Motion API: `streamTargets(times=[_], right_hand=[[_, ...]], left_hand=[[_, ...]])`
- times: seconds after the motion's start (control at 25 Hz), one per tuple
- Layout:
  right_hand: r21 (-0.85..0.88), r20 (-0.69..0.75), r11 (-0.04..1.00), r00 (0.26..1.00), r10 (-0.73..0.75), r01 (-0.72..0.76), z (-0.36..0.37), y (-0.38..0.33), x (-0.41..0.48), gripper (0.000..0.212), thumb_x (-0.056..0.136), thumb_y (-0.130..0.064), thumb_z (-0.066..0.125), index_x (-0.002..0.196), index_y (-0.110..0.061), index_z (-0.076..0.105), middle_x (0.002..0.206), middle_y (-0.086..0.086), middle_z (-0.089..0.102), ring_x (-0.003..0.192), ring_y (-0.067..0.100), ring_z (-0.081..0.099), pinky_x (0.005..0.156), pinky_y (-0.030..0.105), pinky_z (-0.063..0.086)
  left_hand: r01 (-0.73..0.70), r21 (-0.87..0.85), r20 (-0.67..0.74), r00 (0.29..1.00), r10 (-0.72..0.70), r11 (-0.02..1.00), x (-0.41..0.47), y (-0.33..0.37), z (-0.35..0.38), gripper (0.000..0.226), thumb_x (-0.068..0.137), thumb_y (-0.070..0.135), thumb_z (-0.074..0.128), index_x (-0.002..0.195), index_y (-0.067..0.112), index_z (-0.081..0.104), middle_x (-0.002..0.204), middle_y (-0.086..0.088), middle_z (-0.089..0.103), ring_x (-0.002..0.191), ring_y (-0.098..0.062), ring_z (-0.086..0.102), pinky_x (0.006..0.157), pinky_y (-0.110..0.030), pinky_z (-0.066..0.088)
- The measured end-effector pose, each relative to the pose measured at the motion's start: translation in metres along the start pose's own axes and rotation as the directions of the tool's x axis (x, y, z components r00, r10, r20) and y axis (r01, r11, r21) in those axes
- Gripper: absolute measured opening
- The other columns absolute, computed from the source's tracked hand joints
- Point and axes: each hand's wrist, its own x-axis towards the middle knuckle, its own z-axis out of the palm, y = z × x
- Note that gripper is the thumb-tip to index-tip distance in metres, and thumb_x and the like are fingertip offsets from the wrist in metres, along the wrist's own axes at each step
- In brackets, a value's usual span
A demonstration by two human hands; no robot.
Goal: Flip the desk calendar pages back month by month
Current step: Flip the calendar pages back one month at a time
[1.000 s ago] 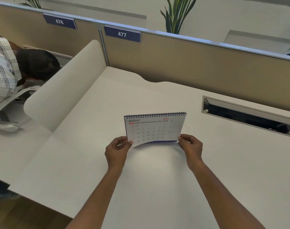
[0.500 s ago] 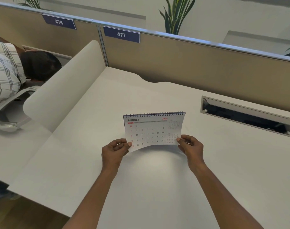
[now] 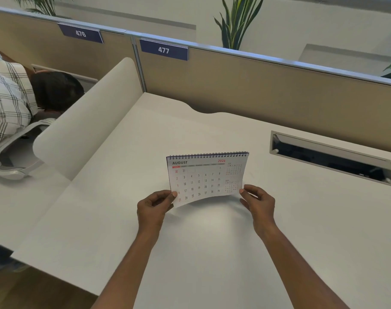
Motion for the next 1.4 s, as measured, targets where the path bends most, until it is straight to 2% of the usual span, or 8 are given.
streamTargets(times=[0.08,0.28,0.4,0.72,0.92,1.08,1.24,1.4], right_hand=[[-0.024,0.013,1.0,1.0,0.01,-0.01,0.0,-0.001,-0.001,0.022,0.086,-0.009,0.08,0.107,-0.005,0.074,0.107,0.01,0.075,0.1,0.025,0.072,0.089,0.04,0.06],[0.044,0.027,0.999,0.999,0.029,-0.031,0.0,-0.004,-0.003,0.02,0.088,-0.008,0.078,0.108,-0.009,0.072,0.109,0.014,0.075,0.1,0.026,0.072,0.084,0.037,0.06],[0.076,0.015,0.997,1.0,0.016,-0.018,0.001,-0.007,-0.004,0.017,0.087,-0.007,0.078,0.103,-0.012,0.073,0.103,0.013,0.075,0.095,0.025,0.072,0.075,0.032,0.059],[0.097,0.042,0.995,0.999,0.017,-0.021,-0.01,-0.017,-0.009,0.017,0.083,-0.003,0.081,0.098,-0.006,0.076,0.094,0.012,0.081,0.09,0.024,0.077,0.075,0.03,0.062],[0.077,0.098,0.997,0.995,-0.018,0.011,-0.013,-0.023,-0.016,0.016,0.091,-0.002,0.073,0.106,-0.005,0.075,0.103,0.013,0.079,0.091,0.02,0.077,0.074,0.027,0.063],[0.241,0.165,0.967,0.985,0.044,-0.083,-0.016,-0.032,-0.02,0.016,0.101,-0.005,0.057,0.106,-0.004,0.072,0.107,0.015,0.079,0.097,0.026,0.077,0.074,0.035,0.064],[0.293,0.173,0.949,0.983,0.069,-0.118,-0.015,-0.046,-0.02,0.014,0.094,-0.019,0.072,0.104,-0.009,0.072,0.105,0.012,0.08,0.09,0.024,0.077,0.065,0.033,0.062],[0.193,0.152,0.98,0.988,0.006,-0.035,-0.013,-0.049,-0.02,0.022,0.082,-0.004,0.081,0.102,-0.005,0.072,0.099,0.014,0.08,0.095,0.029,0.077,0.071,0.036,0.065]], left_hand=[[-0.009,0.024,0.007,1.0,0.009,1.0,-0.001,0.001,-0.001,0.007,0.08,0.017,0.09,0.082,0.02,0.084,0.088,-0.003,0.084,0.083,-0.013,0.078,0.08,-0.03,0.063],[0.033,-0.064,0.109,0.994,-0.026,0.997,-0.002,0.004,-0.005,0.009,0.086,0.007,0.083,0.093,0.008,0.077,0.092,-0.016,0.083,0.092,-0.028,0.081,0.072,-0.028,0.064],[0.036,-0.07,0.128,0.991,-0.026,0.997,-0.003,0.009,-0.007,0.013,0.087,0.006,0.082,0.097,0.012,0.077,0.093,-0.016,0.083,0.089,-0.027,0.082,0.07,-0.025,0.063],[0.018,-0.075,0.163,0.987,-0.006,0.997,-0.008,0.017,-0.012,0.008,0.092,0.017,0.079,0.095,0.022,0.083,0.1,-0.011,0.084,0.092,-0.026,0.08,0.069,-0.035,0.065],[0.021,-0.085,0.167,0.986,-0.006,0.996,-0.012,0.018,-0.012,0.011,0.098,0.018,0.071,0.108,0.018,0.078,0.103,-0.008,0.084,0.091,-0.028,0.081,0.066,-0.032,0.064],[-0.002,-0.105,0.187,0.982,0.021,0.994,-0.013,0.021,-0.013,0.021,0.1,0.016,0.068,0.12,0.019,0.072,0.107,-0.007,0.083,0.088,-0.026,0.08,0.067,-0.034,0.063],[0.038,-0.14,0.197,0.98,-0.01,0.989,-0.01,0.028,-0.011,0.021,0.1,0.025,0.069,0.12,0.021,0.072,0.105,-0.009,0.083,0.089,-0.025,0.08,0.068,-0.036,0.064],[0.045,-0.151,0.228,0.974,-0.009,0.987,-0.009,0.031,-0.009,0.03,0.089,0.019,0.081,0.118,0.017,0.073,0.102,-0.014,0.083,0.09,-0.026,0.081,0.065,-0.032,0.062]])
